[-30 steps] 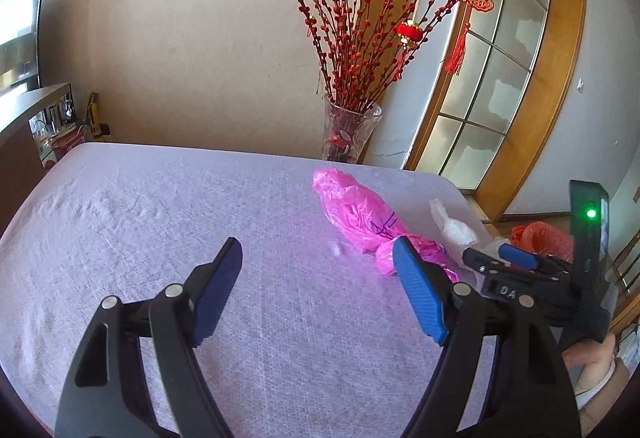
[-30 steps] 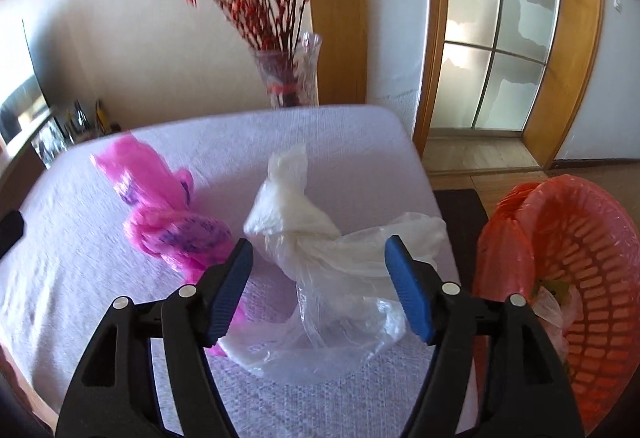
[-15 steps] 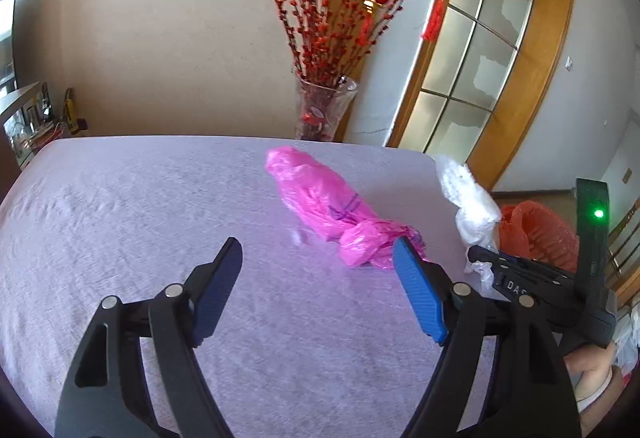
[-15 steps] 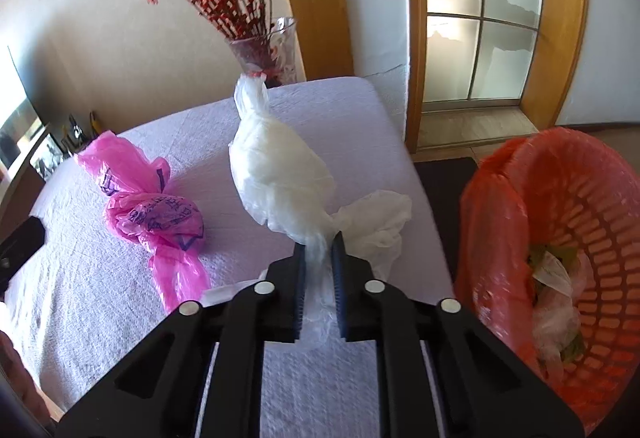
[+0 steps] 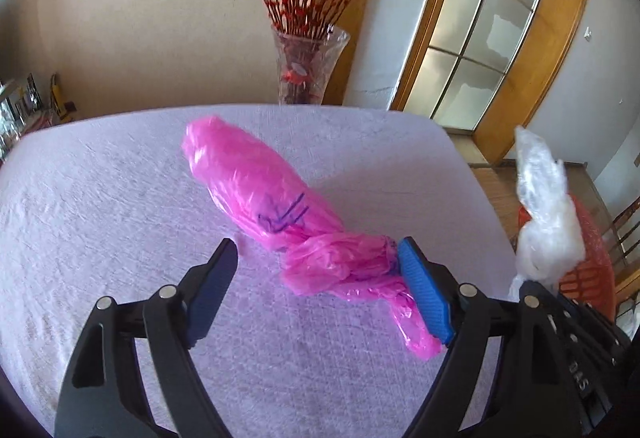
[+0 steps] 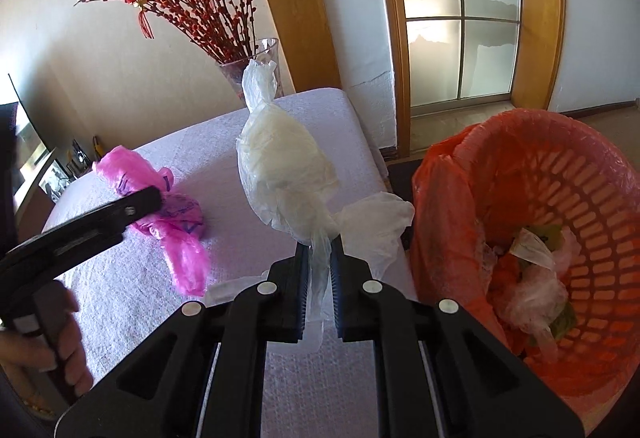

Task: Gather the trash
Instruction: 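Lower the left gripper onto the pink plastic bag and close on it, then carry the white and pink bags over the red basket and open both grippers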

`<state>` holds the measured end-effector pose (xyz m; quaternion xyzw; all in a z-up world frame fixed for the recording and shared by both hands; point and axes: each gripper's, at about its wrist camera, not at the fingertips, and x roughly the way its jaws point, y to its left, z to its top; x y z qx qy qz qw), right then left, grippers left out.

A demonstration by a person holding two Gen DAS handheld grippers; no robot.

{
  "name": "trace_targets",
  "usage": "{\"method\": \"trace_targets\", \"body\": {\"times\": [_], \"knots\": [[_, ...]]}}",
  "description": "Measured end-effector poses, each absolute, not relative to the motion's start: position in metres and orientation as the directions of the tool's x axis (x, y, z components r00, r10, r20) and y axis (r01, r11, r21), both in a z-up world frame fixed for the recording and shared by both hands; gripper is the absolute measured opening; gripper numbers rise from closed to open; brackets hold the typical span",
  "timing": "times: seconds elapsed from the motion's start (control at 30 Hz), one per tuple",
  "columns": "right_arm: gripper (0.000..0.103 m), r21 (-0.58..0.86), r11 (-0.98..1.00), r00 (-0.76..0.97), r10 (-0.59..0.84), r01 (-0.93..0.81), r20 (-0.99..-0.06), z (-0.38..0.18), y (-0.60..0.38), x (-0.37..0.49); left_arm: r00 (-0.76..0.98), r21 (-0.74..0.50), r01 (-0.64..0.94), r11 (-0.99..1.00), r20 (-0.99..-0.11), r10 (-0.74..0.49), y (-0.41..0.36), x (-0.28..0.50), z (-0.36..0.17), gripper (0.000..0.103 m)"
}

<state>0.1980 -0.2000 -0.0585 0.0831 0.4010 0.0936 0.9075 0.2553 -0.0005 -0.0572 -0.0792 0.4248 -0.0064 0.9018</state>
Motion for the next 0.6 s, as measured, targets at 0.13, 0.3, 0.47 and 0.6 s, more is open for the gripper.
{"method": "trace_targets", "body": {"times": [0.13, 0.3, 0.47, 0.6], "knots": [[0.011, 0.232, 0.967, 0.662, 0.241, -0.104, -0.709, -0.058, -0.204, 0.194, 0.626, -0.192, -0.046, 0.98, -0.771, -0.122, 0.0, 0.26, -0.062, 0.071], [0.011, 0.246, 0.964, 0.665, 0.249, -0.102, -0.704, -0.057, -0.208, 0.19, 0.582, -0.332, -0.047, 0.942, -0.775, -0.245, 0.006, 0.269, -0.075, 0.065], [0.011, 0.249, 0.964, 0.668, 0.245, -0.091, -0.703, -0.057, -0.215, 0.185, 0.577, -0.374, -0.055, 0.926, -0.769, -0.276, 0.007, 0.284, -0.078, 0.058], [0.011, 0.249, 0.965, 0.669, 0.236, -0.078, -0.705, -0.057, -0.22, 0.181, 0.582, -0.357, -0.036, 0.933, -0.767, -0.271, 0.001, 0.289, -0.075, 0.048]]}}
